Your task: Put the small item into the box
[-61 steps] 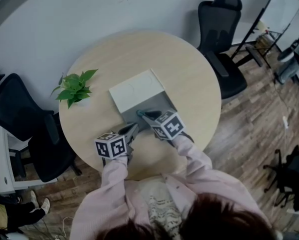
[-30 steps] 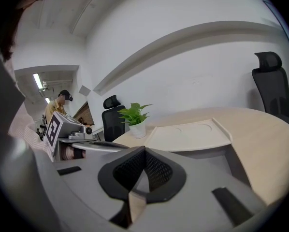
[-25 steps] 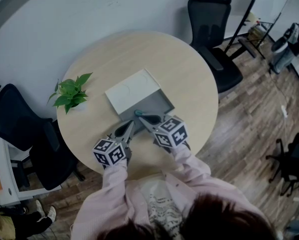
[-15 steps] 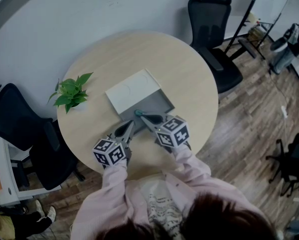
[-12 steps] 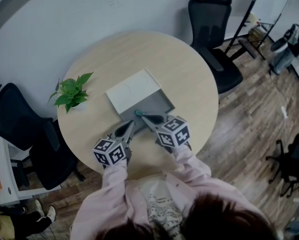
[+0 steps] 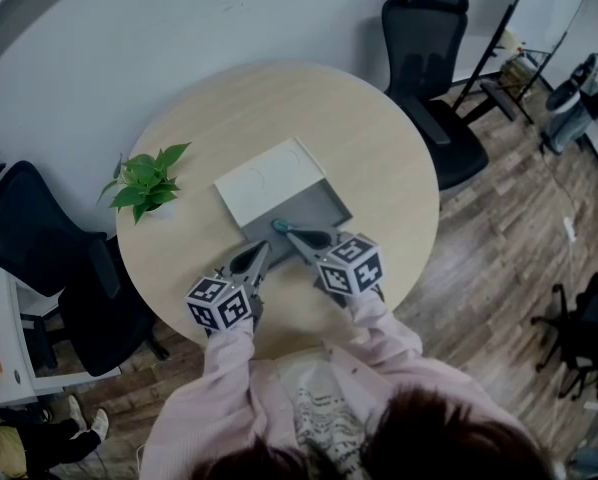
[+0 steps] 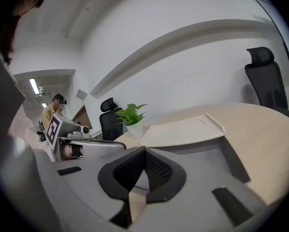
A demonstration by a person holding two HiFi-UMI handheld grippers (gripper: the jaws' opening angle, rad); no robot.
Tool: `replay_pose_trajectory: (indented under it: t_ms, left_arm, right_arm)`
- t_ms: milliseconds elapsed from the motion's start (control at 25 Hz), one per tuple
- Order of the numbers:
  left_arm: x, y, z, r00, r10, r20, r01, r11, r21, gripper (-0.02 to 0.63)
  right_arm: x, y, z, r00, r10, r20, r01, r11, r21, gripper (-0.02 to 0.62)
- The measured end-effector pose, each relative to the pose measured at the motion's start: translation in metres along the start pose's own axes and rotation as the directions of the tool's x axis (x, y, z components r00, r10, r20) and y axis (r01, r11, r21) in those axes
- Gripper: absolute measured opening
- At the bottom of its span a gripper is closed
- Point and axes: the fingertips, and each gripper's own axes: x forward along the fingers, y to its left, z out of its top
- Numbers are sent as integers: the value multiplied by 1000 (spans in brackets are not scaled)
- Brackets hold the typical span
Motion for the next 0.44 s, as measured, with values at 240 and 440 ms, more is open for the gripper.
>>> replay_pose_trajectory:
  t_ms: [240, 440]
  left_arm:
    - [0, 2, -2, 1000, 3, -2, -3, 1000, -6, 9]
    - [1, 2, -2, 1000, 7, -6, -7, 1000, -7, 9]
  right_arm:
    - [1, -1, -3, 1000, 1, -5, -1, 1000, 5, -3]
    - [0, -3, -3, 1000, 2, -2, -2, 1000, 9, -3]
